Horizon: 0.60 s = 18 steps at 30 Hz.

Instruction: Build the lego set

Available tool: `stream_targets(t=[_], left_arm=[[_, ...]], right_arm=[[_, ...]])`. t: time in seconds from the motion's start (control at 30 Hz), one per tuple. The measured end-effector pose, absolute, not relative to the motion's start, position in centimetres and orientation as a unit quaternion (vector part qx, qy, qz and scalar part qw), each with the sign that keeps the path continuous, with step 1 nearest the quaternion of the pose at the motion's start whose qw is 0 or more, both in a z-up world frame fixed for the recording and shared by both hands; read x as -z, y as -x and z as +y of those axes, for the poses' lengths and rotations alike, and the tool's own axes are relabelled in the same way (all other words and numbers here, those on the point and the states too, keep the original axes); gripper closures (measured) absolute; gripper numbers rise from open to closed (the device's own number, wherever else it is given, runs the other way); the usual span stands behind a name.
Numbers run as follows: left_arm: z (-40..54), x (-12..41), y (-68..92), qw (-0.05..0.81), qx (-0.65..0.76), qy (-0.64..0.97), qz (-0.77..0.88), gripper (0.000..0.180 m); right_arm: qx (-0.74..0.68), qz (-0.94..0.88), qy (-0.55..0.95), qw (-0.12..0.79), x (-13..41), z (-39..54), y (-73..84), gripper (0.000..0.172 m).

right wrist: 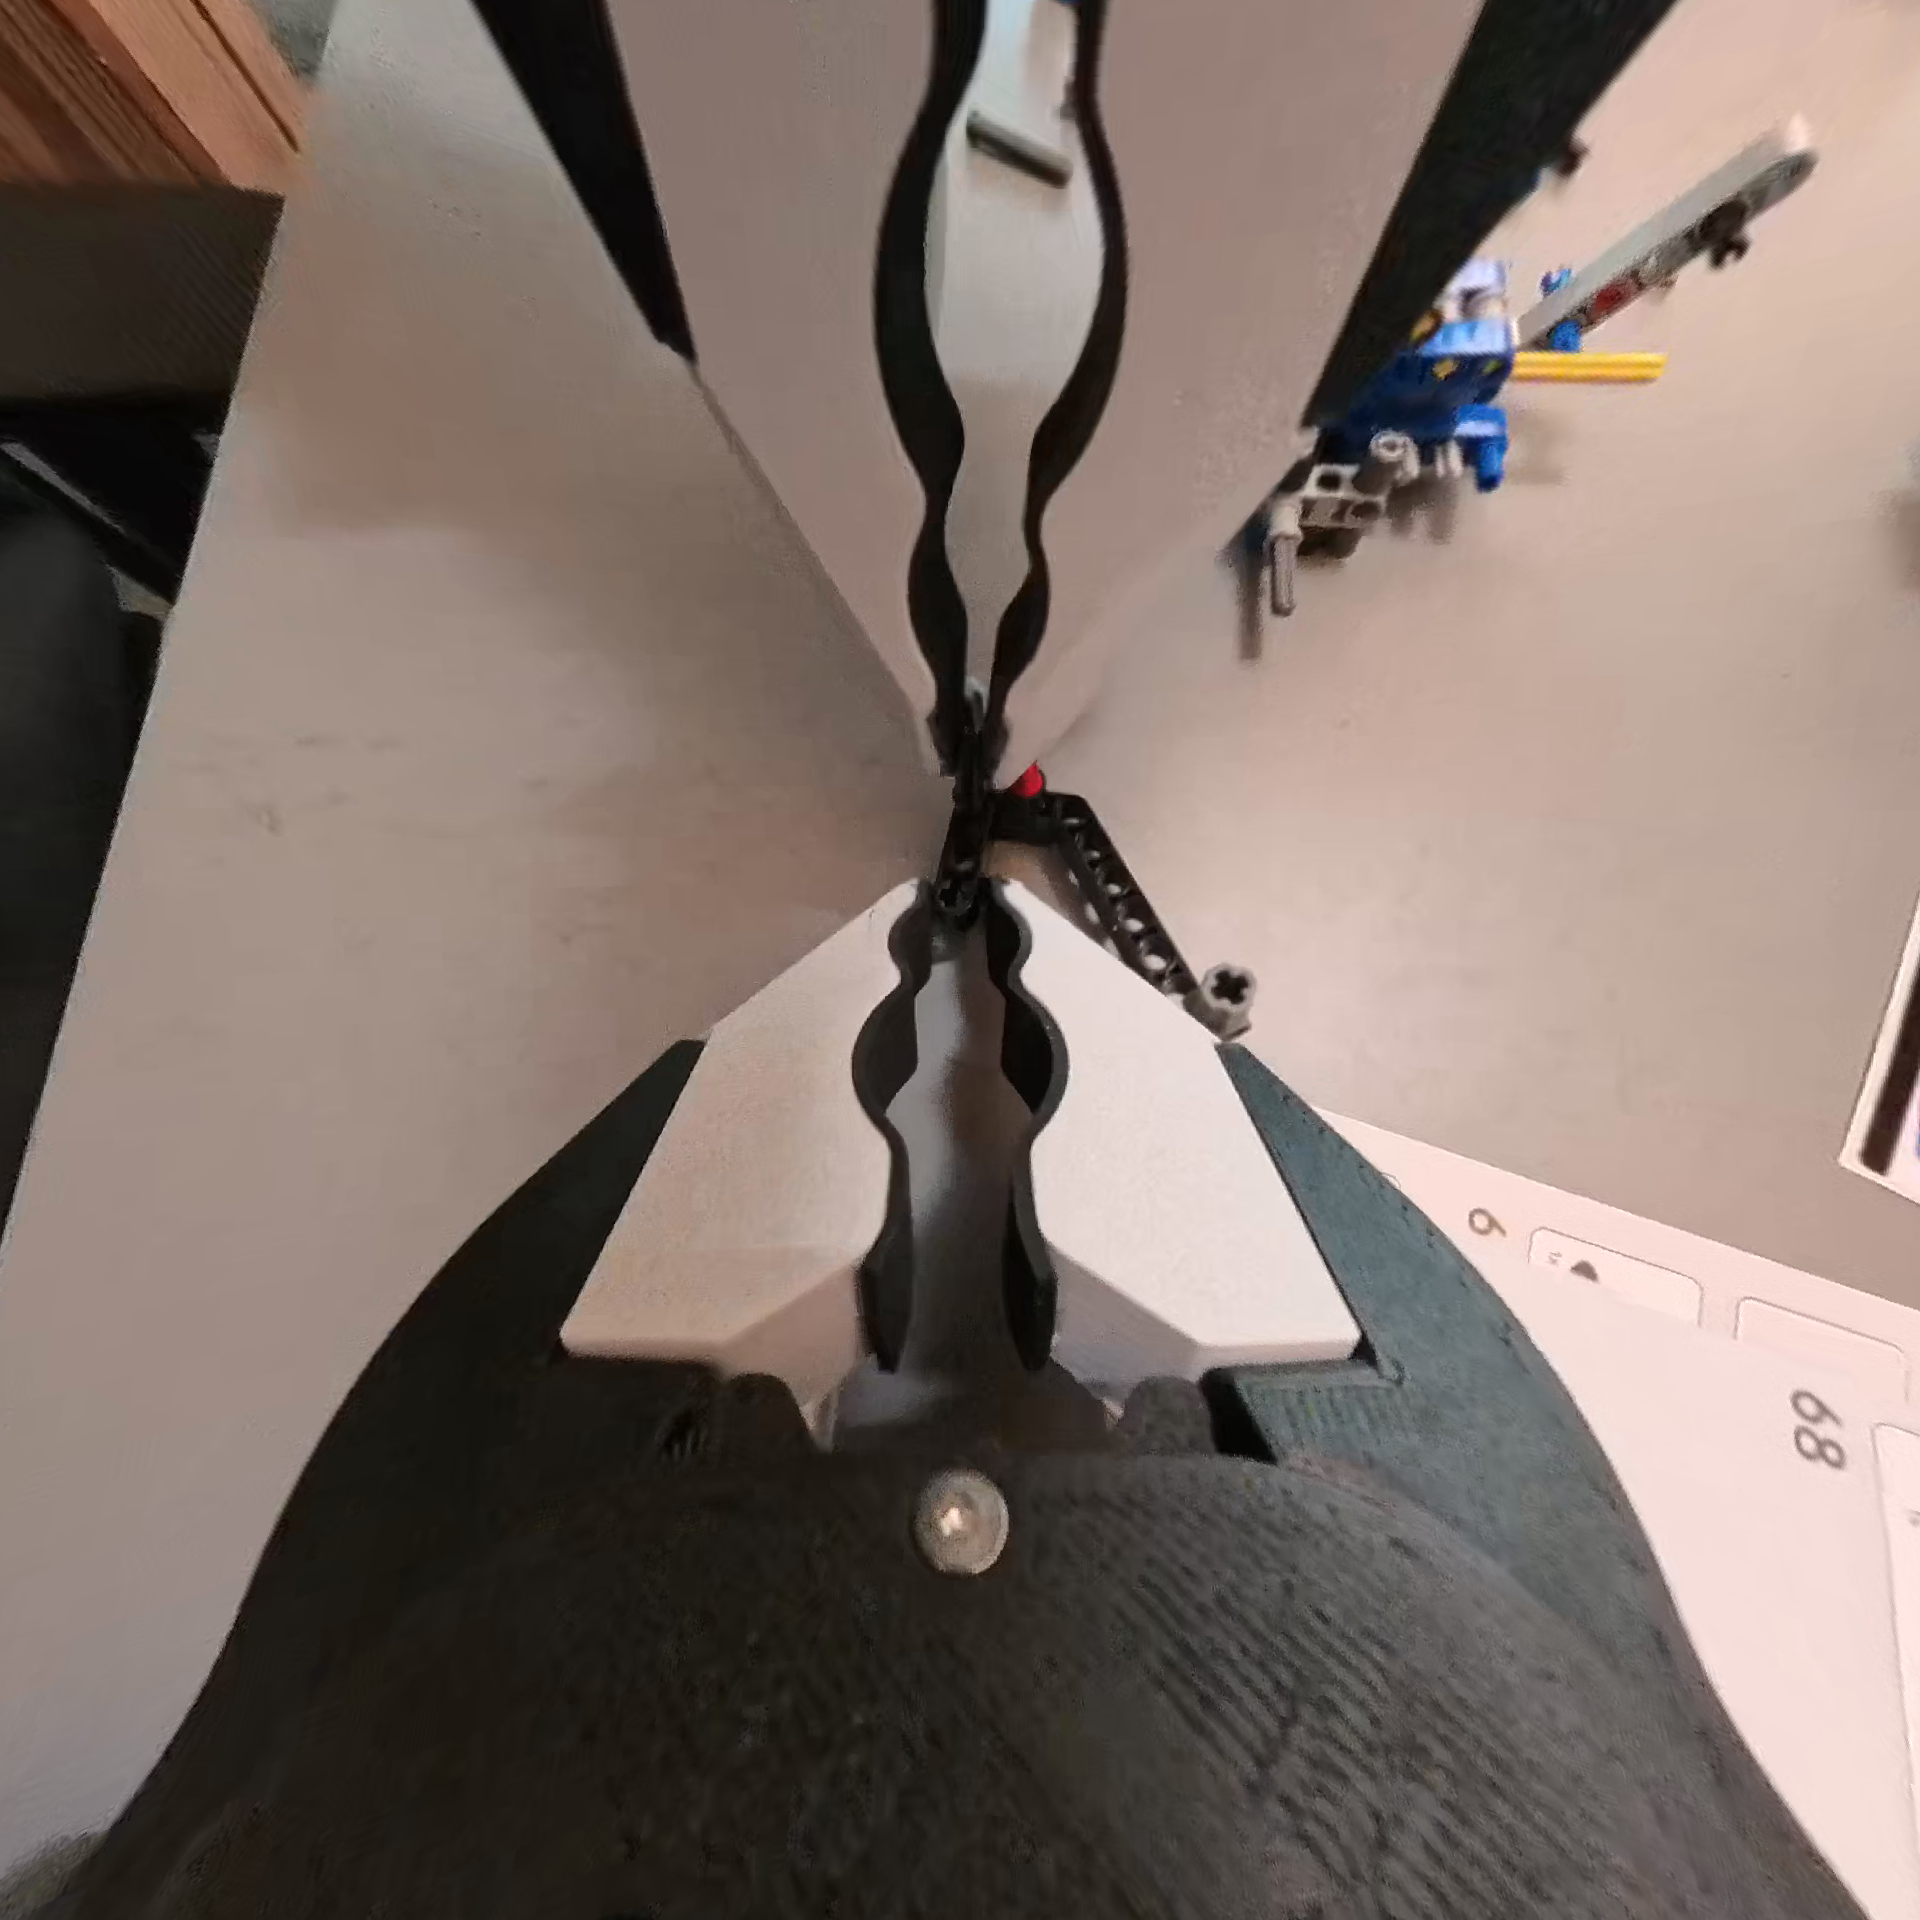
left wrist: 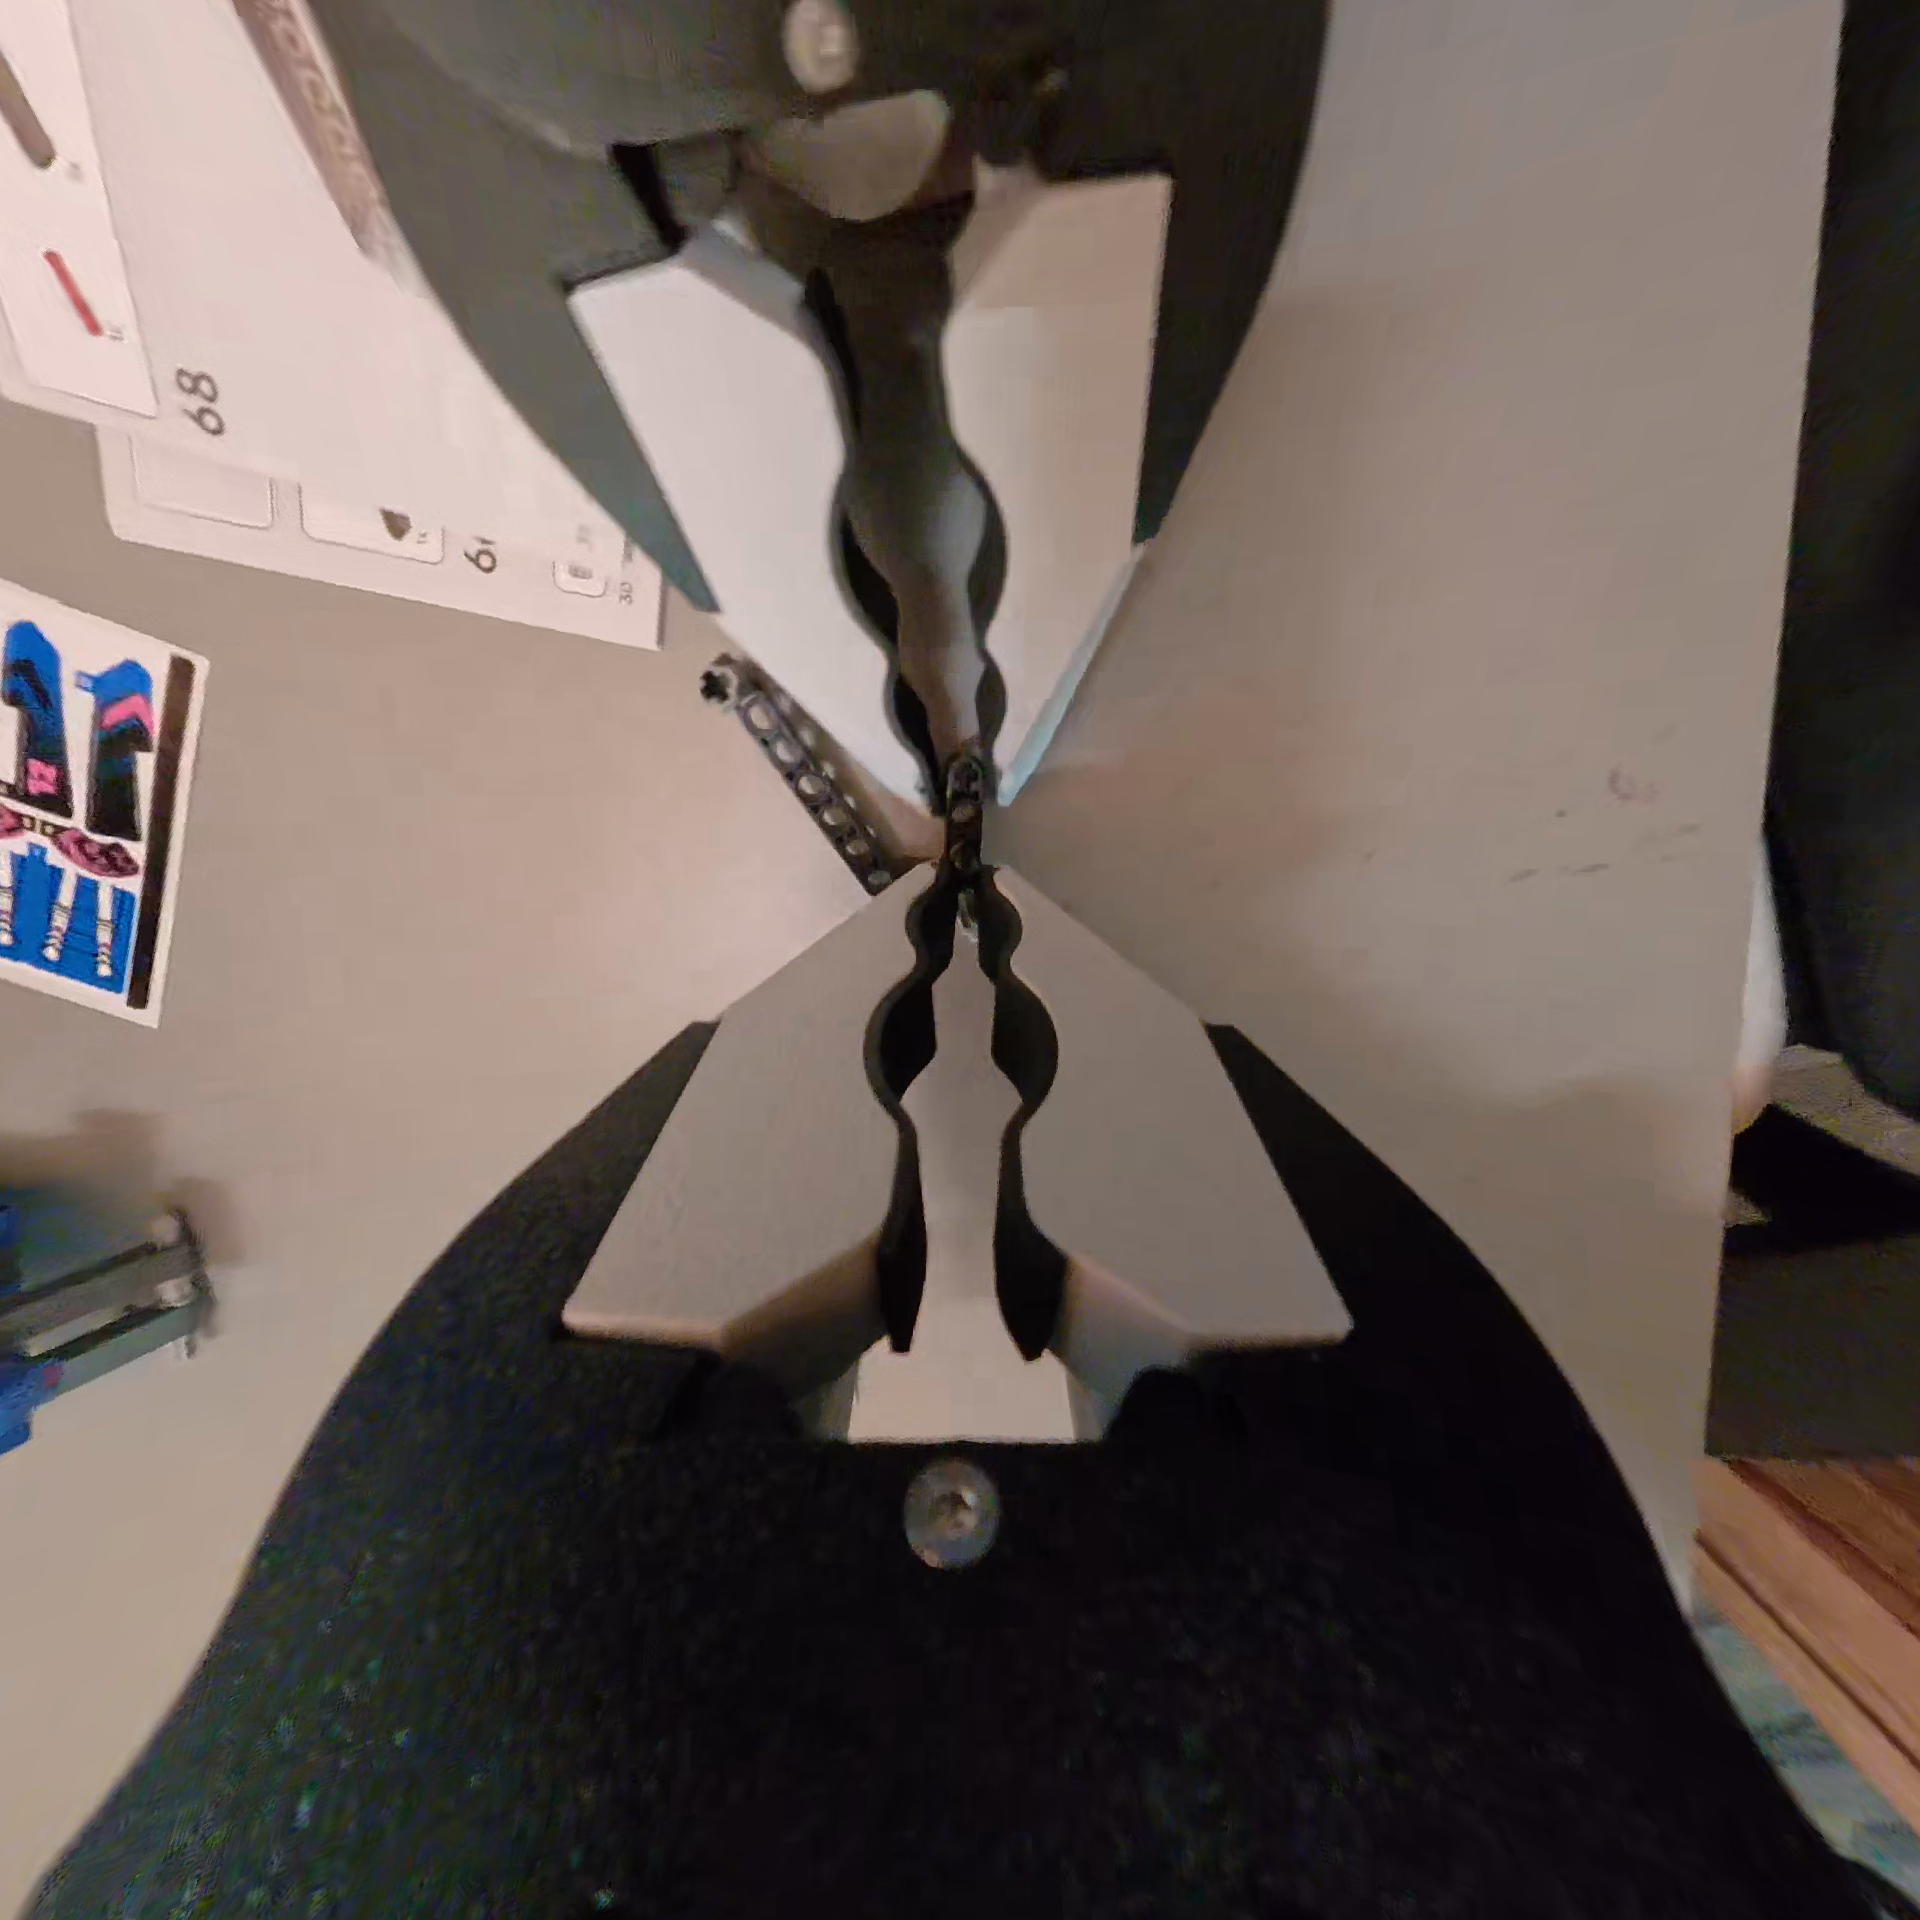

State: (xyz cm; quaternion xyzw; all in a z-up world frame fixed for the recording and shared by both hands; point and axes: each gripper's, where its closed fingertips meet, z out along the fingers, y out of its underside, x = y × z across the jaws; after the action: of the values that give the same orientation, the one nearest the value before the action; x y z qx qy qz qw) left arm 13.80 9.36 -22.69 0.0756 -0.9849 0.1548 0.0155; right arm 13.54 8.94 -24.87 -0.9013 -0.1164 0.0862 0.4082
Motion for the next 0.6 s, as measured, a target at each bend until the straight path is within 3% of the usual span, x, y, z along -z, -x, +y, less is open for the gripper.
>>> stream_targets(t=[0.03, 0.3, 0.6], left_arm=[[9.30, 22.69, -13.84, 0.021, -0.159, -0.086, -0.983, 0.180], [9.25, 22.71, -13.87, 0.013, -0.133, -0.115, -0.984, 0.180], [8.95, 22.73, -13.80, -0.052, -0.100, -0.050, -0.992, 0.180]], right_arm=[[-0.086, -0.118, 0.901, 0.408, 24.88, 8.90, -13.50, 0.164], [-0.089, -0.117, 0.902, 0.406, 24.93, 8.84, -13.54, 0.165], [-0.116, -0.105, 0.902, 0.402, 24.93, 8.77, -13.58, 0.165]])
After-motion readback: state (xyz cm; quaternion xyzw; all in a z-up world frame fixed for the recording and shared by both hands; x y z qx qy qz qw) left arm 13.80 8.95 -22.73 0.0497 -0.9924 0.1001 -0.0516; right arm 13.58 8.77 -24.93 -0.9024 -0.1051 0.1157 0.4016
